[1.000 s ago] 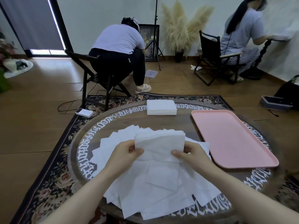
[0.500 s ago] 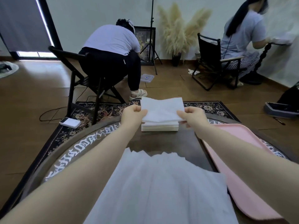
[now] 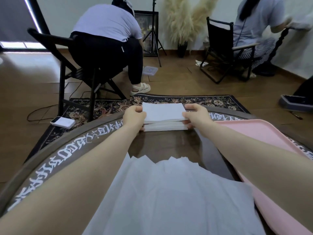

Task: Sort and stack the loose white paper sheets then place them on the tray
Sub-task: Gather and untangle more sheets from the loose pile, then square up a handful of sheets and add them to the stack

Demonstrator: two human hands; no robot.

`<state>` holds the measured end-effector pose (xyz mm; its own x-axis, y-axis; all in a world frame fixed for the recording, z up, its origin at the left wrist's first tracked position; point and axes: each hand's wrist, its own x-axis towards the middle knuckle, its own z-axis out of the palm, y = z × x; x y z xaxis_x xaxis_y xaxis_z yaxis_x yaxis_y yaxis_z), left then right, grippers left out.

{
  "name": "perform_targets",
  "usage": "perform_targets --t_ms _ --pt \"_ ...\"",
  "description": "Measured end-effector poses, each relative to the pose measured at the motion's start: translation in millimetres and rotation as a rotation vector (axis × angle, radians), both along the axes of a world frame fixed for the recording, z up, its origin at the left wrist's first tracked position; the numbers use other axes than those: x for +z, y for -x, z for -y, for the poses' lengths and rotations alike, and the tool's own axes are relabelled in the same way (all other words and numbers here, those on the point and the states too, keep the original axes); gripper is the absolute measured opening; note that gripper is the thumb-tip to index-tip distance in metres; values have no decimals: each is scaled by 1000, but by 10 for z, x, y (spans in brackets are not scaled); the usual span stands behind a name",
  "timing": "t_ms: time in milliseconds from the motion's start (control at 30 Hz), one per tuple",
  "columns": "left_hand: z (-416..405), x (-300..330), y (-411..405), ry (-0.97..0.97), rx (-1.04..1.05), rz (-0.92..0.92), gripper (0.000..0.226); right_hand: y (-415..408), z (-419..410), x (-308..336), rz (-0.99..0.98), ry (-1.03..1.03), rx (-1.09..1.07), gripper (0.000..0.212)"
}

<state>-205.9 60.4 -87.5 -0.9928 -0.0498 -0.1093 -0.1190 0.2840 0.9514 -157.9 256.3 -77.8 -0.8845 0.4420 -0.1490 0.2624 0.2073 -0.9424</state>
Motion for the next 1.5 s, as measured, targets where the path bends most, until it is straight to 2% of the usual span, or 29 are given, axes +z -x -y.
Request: perform_targets --t_ms 200,367,533,567,633,767,833,1000,1133,1233,1500 --pt "1 -1 42 3 0 1 19 -10 12 -8 22 32 -26 22" --pt "-21 -3 15 10 -10 5 26 -44 19 -36 -5 56 -48 22" --pt "-21 8 12 42 -12 -4 23 -60 26 -55 -2 -22 -72 19" --pt "-8 16 9 86 -18 -27 23 -58 16 -58 7 -81 -84 14" --pt "49 32 -9 305 -59 -124 28 -67 -30 -54 23 -236 -79 11" --pt "226 23 -119 770 -292 -272 59 -192 -183 -36 41 -569 182 49" --pt "256 -2 -173 911 -396 -303 66 -245 -203 -49 45 -739 283 56" --pt "227 -38 -187 712 -331 -354 42 -215 -160 -122 -58 -738 241 33" --pt "239 -42 -211 876 -361 -427 44 -242 -161 -95 -44 -725 234 38" --pt "348 48 -333 944 -394 -410 52 -381 -160 -18 17 -711 271 45" --pt "906 406 -1270 874 -442 -274 46 -1347 -42 166 15 -563 287 14"
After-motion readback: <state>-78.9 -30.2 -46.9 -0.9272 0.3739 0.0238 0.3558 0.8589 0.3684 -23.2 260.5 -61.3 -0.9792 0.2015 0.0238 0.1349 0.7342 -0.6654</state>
